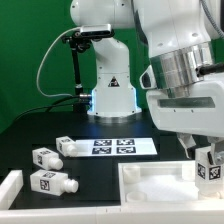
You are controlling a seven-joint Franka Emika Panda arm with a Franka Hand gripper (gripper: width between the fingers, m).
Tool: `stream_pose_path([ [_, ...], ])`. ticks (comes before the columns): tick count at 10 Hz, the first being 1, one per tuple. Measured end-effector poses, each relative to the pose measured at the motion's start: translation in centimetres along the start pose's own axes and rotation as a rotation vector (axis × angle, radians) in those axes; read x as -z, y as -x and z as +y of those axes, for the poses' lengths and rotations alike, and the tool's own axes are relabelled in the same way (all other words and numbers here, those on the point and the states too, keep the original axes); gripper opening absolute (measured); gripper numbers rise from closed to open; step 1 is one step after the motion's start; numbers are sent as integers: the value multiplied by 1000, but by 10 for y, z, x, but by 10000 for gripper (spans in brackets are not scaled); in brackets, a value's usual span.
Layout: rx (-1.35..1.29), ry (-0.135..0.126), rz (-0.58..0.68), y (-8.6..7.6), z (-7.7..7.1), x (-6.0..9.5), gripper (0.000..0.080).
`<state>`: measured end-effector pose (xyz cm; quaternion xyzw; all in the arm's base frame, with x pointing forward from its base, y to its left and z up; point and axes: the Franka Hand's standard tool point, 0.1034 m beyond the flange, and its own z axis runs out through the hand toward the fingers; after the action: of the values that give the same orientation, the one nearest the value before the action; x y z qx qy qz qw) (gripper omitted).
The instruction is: Assemble one leg
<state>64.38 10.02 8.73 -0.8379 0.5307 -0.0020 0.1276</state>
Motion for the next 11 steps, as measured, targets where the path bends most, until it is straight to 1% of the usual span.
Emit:
stream_pose_path([
  [1, 230, 7, 0, 1, 0, 0, 572],
  [2, 477, 38, -5, 7, -1, 0, 634],
  [3, 575, 48, -6, 10, -2, 0, 645],
  [5, 715, 48, -8, 7, -1, 0, 649],
  [6, 847, 61, -4, 6, 0, 0, 649],
  [7, 1060, 97, 8, 6, 0, -2, 649],
  [8, 1129, 107, 10, 8, -1, -3, 649],
  [9, 1124, 107, 11, 6, 0, -2, 527],
  [10, 1109, 107, 13, 5, 0, -2, 527],
  [11, 1109, 108, 12, 5, 0, -2, 387],
])
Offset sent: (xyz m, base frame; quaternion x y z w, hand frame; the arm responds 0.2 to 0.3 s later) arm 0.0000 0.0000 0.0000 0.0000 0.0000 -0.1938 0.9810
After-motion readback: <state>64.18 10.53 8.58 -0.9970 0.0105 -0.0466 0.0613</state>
